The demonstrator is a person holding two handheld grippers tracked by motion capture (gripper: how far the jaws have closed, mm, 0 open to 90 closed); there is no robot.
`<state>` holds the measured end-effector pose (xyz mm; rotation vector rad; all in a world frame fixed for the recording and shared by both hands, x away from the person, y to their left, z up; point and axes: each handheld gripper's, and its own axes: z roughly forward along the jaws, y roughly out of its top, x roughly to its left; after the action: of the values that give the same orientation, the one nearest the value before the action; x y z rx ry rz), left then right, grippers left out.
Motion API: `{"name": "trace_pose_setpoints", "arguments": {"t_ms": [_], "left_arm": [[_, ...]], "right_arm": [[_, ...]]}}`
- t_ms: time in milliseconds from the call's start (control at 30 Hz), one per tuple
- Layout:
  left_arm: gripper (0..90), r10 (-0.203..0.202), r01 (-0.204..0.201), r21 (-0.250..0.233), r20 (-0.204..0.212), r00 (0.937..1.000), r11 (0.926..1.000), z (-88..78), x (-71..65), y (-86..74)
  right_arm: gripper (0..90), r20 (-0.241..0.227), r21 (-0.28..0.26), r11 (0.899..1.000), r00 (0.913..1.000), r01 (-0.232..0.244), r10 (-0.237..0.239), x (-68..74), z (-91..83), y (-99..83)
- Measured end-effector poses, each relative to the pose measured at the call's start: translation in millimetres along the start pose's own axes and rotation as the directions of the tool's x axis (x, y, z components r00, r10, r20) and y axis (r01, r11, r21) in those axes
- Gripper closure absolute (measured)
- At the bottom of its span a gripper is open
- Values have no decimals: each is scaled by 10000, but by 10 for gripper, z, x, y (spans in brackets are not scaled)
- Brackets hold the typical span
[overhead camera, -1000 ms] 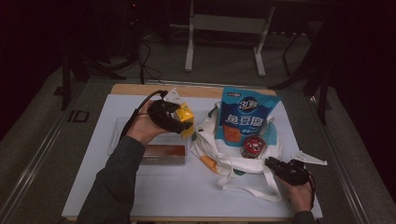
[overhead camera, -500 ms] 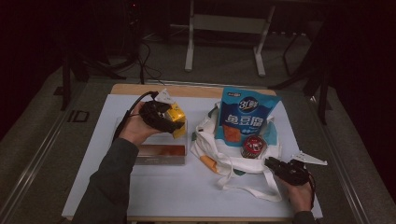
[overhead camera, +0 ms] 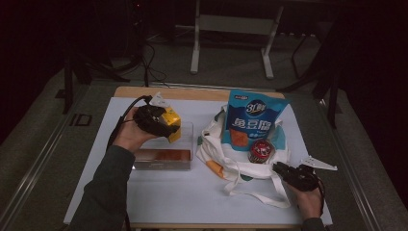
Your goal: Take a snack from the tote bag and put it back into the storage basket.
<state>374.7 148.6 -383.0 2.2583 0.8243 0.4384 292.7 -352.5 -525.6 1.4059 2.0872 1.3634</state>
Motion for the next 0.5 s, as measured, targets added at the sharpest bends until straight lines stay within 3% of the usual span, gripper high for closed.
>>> {"name": "trace_pose_setpoints", "arguments": {"t_ms": [500], "left_arm": [[287,-429,439,143,-607,9972,9989,-56,82,-204]], "right_arm": [[710,7,4,10000,10000,-23,23,2,0,-1]]}}
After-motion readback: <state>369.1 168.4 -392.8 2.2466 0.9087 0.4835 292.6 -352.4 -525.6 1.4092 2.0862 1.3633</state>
